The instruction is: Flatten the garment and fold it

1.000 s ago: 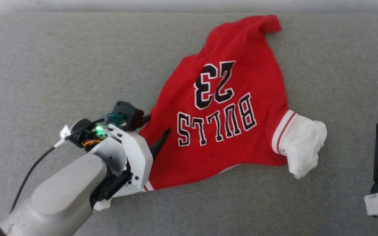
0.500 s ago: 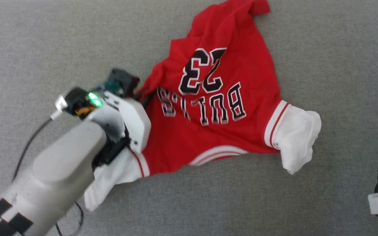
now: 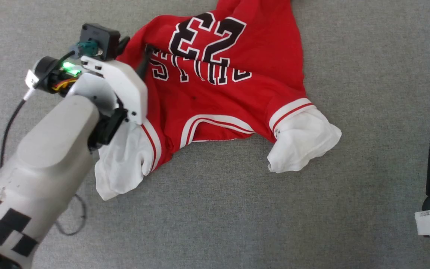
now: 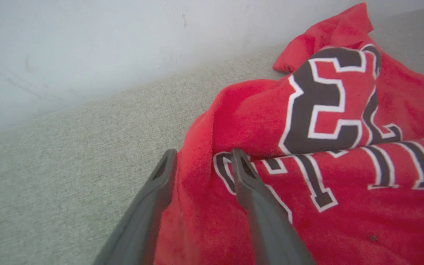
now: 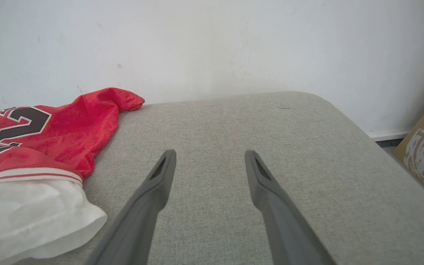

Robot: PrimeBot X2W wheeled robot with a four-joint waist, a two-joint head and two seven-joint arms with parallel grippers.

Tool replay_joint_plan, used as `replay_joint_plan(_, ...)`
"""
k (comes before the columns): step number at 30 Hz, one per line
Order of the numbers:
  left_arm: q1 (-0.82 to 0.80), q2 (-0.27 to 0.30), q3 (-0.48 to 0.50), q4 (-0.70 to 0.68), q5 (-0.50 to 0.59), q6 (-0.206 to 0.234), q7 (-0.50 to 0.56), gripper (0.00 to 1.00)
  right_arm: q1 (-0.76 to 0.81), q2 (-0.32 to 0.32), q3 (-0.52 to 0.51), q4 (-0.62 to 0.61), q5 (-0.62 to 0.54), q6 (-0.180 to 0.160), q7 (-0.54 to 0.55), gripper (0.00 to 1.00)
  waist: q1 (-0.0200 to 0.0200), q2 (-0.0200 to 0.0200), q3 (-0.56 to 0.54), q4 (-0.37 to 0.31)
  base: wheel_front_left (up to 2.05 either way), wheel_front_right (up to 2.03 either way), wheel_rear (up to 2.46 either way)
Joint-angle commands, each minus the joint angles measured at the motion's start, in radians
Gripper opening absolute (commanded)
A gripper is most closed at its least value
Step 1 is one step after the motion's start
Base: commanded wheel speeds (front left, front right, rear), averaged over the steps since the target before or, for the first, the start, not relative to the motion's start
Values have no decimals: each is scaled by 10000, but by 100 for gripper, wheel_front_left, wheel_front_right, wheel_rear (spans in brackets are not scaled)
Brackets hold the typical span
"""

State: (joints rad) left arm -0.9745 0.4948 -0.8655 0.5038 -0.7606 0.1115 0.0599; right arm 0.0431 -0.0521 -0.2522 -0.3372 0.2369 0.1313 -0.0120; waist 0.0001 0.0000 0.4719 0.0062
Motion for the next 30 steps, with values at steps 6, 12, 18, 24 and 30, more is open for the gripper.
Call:
replay_joint_plan(6,183,-377,253,-164,-174,-63,-1035,100,-85,18,-104,24,-118,-6,60,100,-1,0,-333,249,0,0,0)
replay_joint_plan(12,981,-320,759,-1229,-273,551,-2366,100,95,18,-116,217,-119,-6,158,100,-1,0,-1248,608,0,0,0)
replay_joint_plan(18,2813,271,1136,-2653,-489,1615,-2760,100,456,18,-70,470,3,-6,219,100,-1,0,-2146,891,0,0,0)
replay_joint_plan(24,4725,1097,807,-4226,-1561,2174,-978,100,704,18,-132,470,32,-6,327,100,-1,0,-2503,1140,0,0,0)
replay_joint_plan(30,5321,1526,528,-4592,-2238,2357,376,100,753,18,-15,470,55,-6,370,100,-1,0,-2440,1232,0,0,0)
